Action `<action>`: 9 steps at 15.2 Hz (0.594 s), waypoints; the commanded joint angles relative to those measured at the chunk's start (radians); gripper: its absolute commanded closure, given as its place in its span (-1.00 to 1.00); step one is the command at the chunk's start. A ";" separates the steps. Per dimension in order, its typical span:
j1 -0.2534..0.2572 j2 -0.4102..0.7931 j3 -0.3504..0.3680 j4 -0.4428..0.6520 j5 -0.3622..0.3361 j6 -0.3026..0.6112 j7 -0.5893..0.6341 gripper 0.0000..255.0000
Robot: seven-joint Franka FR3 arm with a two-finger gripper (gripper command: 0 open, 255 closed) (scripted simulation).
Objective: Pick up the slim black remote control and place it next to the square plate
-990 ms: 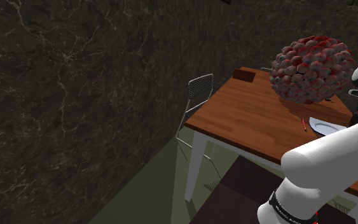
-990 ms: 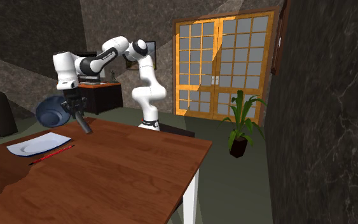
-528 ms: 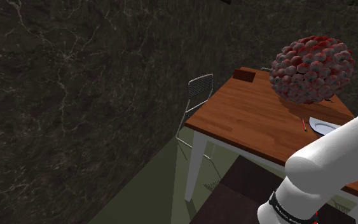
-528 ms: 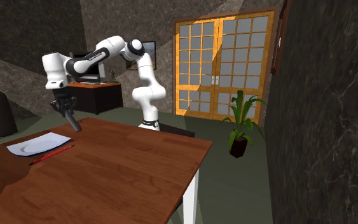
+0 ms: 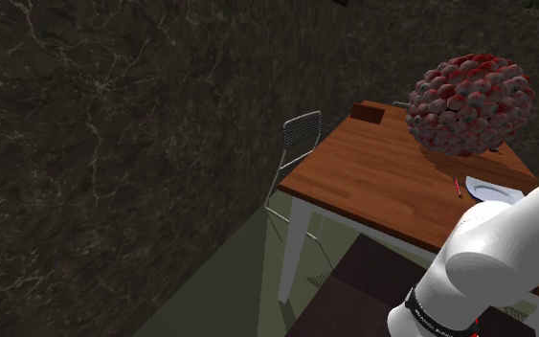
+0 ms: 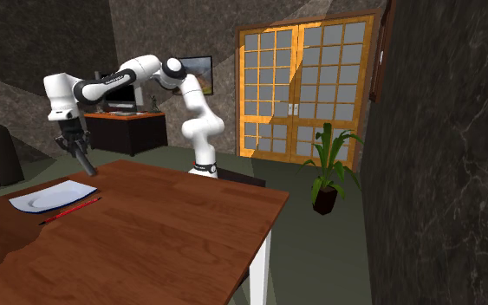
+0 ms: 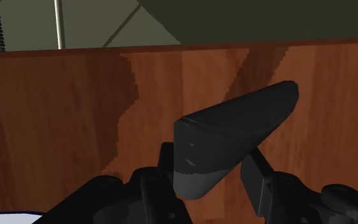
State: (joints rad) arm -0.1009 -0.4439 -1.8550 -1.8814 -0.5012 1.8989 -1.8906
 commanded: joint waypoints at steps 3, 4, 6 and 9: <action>0.021 -0.025 -0.033 -0.023 -0.031 0.037 0.014 1.00; 0.026 -0.032 -0.041 -0.030 -0.038 0.047 0.019 1.00; 0.037 -0.044 -0.056 -0.042 -0.054 0.066 0.029 1.00; 0.055 -0.064 -0.081 -0.058 -0.077 0.093 0.045 1.00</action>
State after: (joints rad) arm -0.0502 -0.5015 -1.9290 -1.9305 -0.5722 1.9833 -1.8502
